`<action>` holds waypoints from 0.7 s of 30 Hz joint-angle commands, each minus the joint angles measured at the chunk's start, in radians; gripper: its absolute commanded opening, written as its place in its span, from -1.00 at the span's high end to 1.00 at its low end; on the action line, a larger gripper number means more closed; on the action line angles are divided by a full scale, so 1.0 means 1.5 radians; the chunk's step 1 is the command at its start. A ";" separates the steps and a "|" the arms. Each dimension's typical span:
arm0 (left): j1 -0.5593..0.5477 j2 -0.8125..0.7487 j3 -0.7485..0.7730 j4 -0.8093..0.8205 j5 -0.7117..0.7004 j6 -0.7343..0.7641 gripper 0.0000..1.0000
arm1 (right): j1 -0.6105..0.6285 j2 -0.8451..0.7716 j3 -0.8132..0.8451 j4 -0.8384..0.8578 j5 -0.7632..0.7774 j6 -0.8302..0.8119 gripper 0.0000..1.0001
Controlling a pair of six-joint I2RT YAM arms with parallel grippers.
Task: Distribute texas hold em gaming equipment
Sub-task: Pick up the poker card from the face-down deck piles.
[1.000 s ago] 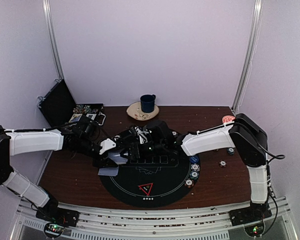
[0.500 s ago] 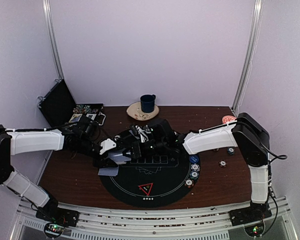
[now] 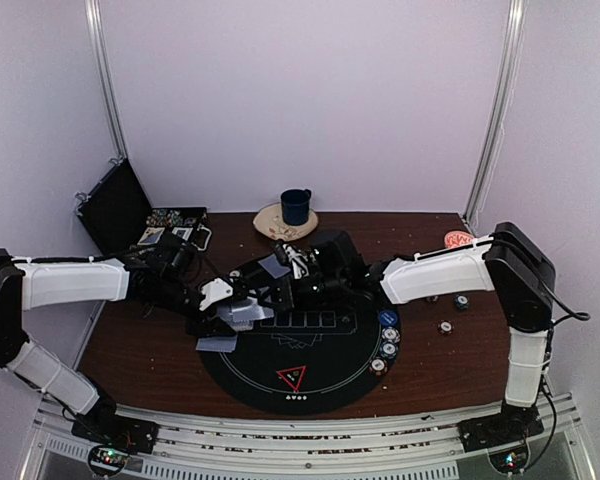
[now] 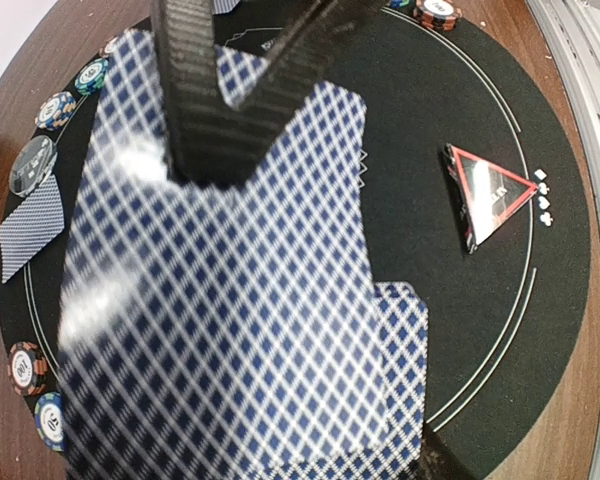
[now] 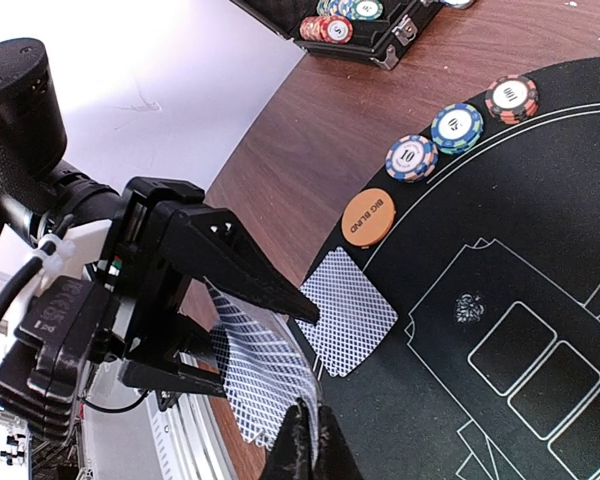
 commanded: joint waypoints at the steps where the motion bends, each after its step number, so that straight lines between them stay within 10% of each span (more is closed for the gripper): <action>1: -0.005 0.003 0.012 0.013 0.033 0.010 0.89 | -0.010 -0.030 -0.023 -0.007 0.017 0.005 1.00; 21: -0.005 0.004 0.010 0.016 0.032 0.010 0.89 | -0.159 -0.273 -0.219 -0.105 0.051 -0.004 1.00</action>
